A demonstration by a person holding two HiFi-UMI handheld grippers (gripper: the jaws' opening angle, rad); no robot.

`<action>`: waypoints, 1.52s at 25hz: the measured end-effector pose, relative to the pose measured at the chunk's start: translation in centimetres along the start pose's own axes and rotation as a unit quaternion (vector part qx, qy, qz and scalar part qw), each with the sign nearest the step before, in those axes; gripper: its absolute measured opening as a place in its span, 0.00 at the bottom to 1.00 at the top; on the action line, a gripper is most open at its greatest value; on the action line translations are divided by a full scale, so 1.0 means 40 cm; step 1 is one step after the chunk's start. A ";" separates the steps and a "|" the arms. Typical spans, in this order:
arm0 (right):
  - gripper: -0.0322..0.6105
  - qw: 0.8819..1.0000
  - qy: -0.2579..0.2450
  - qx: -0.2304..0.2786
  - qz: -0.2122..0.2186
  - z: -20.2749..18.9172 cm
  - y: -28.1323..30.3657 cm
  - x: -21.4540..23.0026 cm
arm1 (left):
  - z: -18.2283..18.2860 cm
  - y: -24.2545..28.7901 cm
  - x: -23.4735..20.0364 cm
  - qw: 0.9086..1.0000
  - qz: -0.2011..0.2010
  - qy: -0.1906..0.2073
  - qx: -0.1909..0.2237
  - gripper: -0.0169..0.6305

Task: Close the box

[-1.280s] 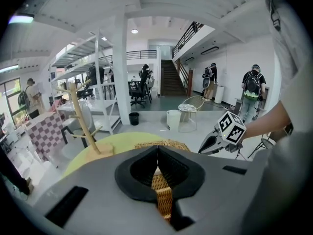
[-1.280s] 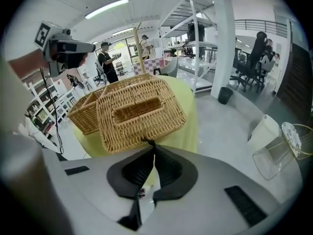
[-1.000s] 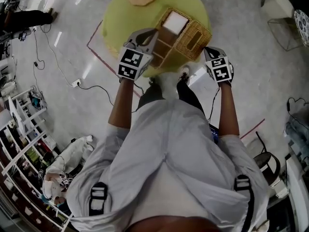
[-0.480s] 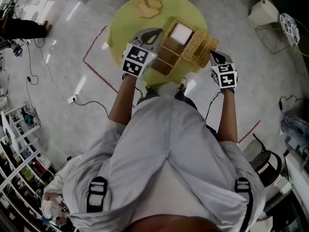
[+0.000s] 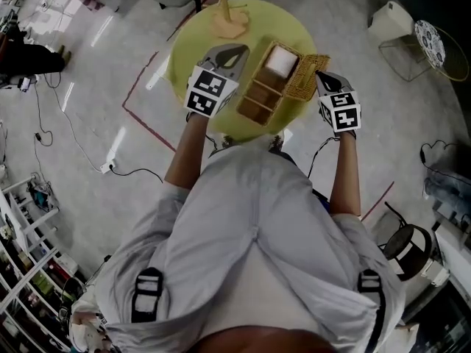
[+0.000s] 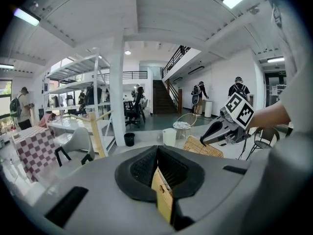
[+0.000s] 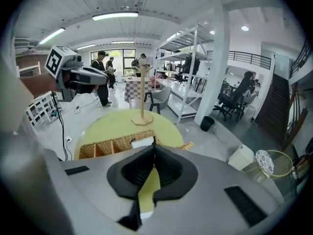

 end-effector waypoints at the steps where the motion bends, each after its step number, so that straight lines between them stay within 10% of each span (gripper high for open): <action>1: 0.10 1.000 -0.002 0.003 0.001 0.014 0.006 -0.008 | -0.004 -0.004 -0.010 1.000 0.000 -0.001 0.002 0.07; 15: 0.10 1.000 -0.004 0.002 0.015 0.139 0.203 -0.150 | -0.112 -0.011 -0.149 0.999 -0.036 -0.010 0.003 0.07; 38: 0.10 0.997 0.050 -0.061 0.019 0.027 0.471 -0.185 | -0.220 -0.044 -0.199 0.998 -0.050 -0.027 -0.041 0.07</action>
Point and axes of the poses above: the fingertips, and each gripper's own axes: y forward along the fingers, x to its right, z out of its top, the point moved 10 cm from there along -y, backward along the fingers, and after that the axes turned 14 degrees about y, right-handed, at the moved point
